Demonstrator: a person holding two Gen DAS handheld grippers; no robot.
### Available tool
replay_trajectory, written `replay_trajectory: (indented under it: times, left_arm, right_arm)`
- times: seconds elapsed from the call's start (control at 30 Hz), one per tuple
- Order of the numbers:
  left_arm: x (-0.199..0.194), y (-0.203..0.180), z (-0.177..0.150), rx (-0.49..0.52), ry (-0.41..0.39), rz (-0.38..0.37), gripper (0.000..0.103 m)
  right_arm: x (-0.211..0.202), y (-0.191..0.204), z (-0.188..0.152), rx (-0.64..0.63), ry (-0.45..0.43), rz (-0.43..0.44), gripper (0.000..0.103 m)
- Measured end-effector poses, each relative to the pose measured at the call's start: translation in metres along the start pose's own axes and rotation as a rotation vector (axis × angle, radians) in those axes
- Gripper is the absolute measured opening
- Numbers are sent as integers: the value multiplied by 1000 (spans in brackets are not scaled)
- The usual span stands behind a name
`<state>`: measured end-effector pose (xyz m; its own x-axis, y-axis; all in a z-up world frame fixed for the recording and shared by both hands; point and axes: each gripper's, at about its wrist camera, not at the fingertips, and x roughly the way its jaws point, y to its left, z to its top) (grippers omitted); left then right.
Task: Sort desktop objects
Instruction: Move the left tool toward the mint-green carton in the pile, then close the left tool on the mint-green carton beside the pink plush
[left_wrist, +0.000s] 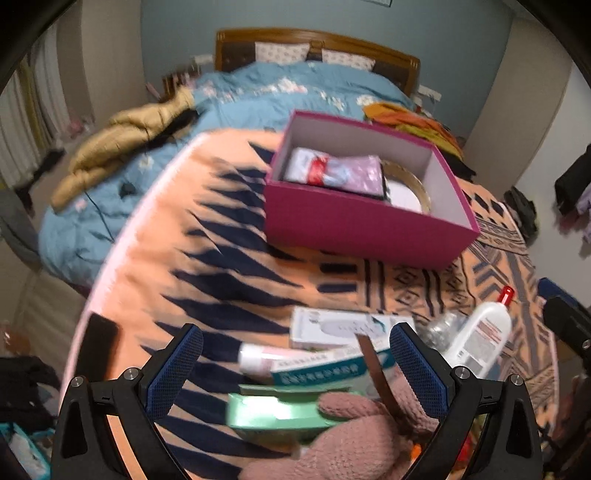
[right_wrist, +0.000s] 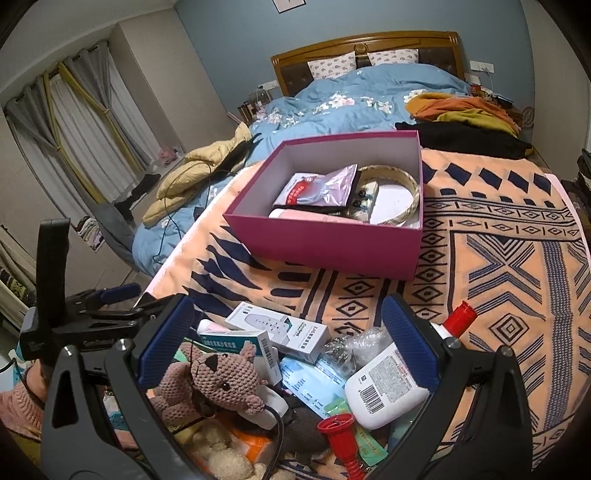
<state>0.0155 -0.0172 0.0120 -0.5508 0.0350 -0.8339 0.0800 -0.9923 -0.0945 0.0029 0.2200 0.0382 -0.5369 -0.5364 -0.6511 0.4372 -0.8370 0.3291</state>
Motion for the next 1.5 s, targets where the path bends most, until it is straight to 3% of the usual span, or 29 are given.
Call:
replay_trajectory:
  times: [0.4,0.77,1.07,1.23,1.5]
  left_arm:
    - [-25,-7,1,52,-112,72,103]
    - [-36,-8,-4,77,-159,110,103]
    - [-28,9,-16,50,-92,92,103]
    - [-19,36,-33,-18,-37,72,103]
    - [-9,67,-67,-113,47,-36,103]
  right_arm:
    - [-28,6,9,-35,-42,26,102]
    - [-41,15,11,-57,-71,82,102]
    - [-23,28,-1,-88,14,119,102]
    - [-12,29,-11,-74,50,68,102]
    - [22,36,-34,-65,196,157,102]
